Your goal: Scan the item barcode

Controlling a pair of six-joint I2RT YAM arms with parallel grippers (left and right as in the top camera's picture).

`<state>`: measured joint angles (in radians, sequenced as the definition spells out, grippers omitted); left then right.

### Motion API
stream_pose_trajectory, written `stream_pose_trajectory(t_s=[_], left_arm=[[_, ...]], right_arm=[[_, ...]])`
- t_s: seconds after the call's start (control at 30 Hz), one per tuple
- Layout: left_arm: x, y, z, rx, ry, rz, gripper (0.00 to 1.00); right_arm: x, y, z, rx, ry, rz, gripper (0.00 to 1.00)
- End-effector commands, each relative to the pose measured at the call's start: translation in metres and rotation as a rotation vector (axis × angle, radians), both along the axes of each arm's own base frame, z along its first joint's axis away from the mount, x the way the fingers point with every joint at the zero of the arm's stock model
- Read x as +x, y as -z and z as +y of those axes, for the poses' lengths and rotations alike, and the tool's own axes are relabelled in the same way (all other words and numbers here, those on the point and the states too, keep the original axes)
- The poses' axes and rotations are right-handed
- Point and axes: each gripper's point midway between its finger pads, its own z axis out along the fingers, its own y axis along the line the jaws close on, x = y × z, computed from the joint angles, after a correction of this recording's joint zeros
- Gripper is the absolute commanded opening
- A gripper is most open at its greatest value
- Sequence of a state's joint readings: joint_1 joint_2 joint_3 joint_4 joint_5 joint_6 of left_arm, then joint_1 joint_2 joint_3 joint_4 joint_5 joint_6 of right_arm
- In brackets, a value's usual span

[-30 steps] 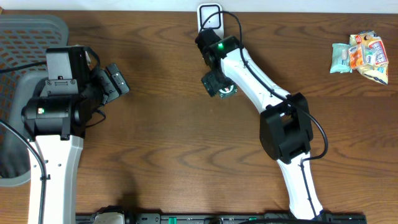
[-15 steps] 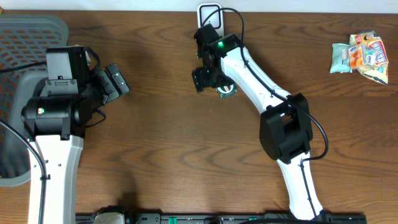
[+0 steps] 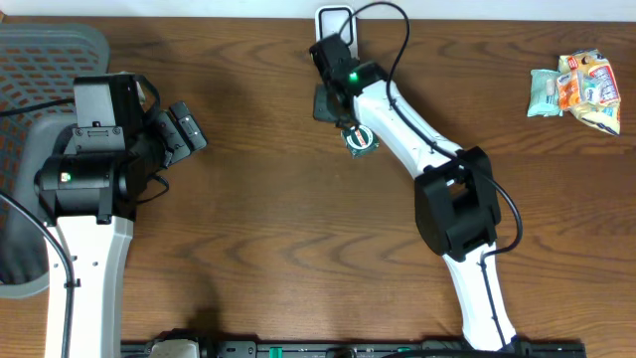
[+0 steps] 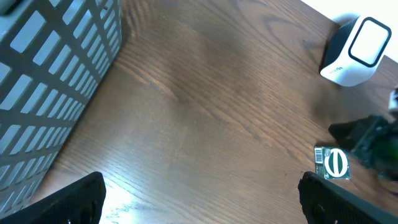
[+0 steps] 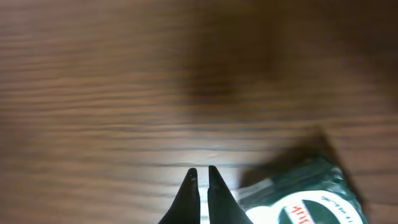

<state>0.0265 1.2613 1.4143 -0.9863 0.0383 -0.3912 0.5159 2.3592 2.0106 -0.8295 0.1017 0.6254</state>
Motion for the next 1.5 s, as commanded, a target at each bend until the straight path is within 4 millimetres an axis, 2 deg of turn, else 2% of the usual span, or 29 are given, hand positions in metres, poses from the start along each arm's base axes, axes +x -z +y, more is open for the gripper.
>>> stream_pose_trajectory(t_s=[0.0,0.17,0.33,0.43,0.63,0.73,0.77,0.8,0.87,0.9,1.03,1.13,1.23,1.37,1.47], left_arm=[[0.0,-0.003,0.003,0.015,-0.001,-0.008,0.98],[0.0,-0.003,0.003,0.015,-0.001,-0.008,0.98],[0.0,-0.003,0.004,0.016,-0.001,-0.008,0.98],[0.0,-0.003,0.003,0.015,-0.001,-0.008,0.98],[0.0,-0.003,0.004,0.016,-0.001,-0.008,0.98],[0.0,-0.003,0.004,0.016,-0.001,-0.008,0.98],[0.0,-0.003,0.004,0.016,-0.001,-0.008,0.98],[0.0,-0.003,0.003,0.015,-0.001,-0.008,0.98],[0.0,-0.003,0.004,0.016,-0.001,-0.008,0.98],[0.0,-0.003,0.004,0.016,-0.001,-0.008,0.98],[0.0,-0.003,0.004,0.016,-0.001,-0.008,0.98],[0.0,-0.003,0.004,0.016,-0.001,-0.008,0.98],[0.0,-0.003,0.004,0.016,-0.001,-0.008,0.98],[0.0,-0.004,0.004,0.016,-0.001,-0.008,0.98],[0.0,-0.003,0.004,0.016,-0.001,-0.008,0.98]], right_arm=[[-0.004,0.019,-0.02,-0.072,0.099,-0.007,0.01],[-0.015,0.042,-0.026,-0.096,0.084,0.022,0.01],[-0.035,0.043,-0.023,-0.087,0.002,0.113,0.01],[-0.049,0.033,-0.022,-0.092,-0.096,0.157,0.01],[-0.077,0.0,-0.05,-0.175,-0.097,0.233,0.01],[-0.084,-0.015,-0.058,-0.185,-0.089,0.242,0.04],[-0.084,-0.02,-0.059,-0.186,-0.089,0.234,0.1],[-0.084,-0.023,-0.06,-0.19,-0.102,0.227,0.22],[-0.082,-0.028,-0.061,-0.2,-0.144,0.214,0.63],[-0.081,-0.028,-0.062,-0.205,-0.161,0.211,0.77],[-0.077,-0.028,-0.071,-0.221,-0.175,0.209,0.99],[-0.066,-0.03,-0.088,-0.247,-0.132,0.187,0.99],[-0.062,-0.026,-0.095,-0.181,-0.108,0.206,0.99],[-0.066,-0.015,-0.103,-0.137,-0.127,0.251,0.99],[-0.075,0.0,-0.099,-0.109,-0.211,0.28,0.99]])
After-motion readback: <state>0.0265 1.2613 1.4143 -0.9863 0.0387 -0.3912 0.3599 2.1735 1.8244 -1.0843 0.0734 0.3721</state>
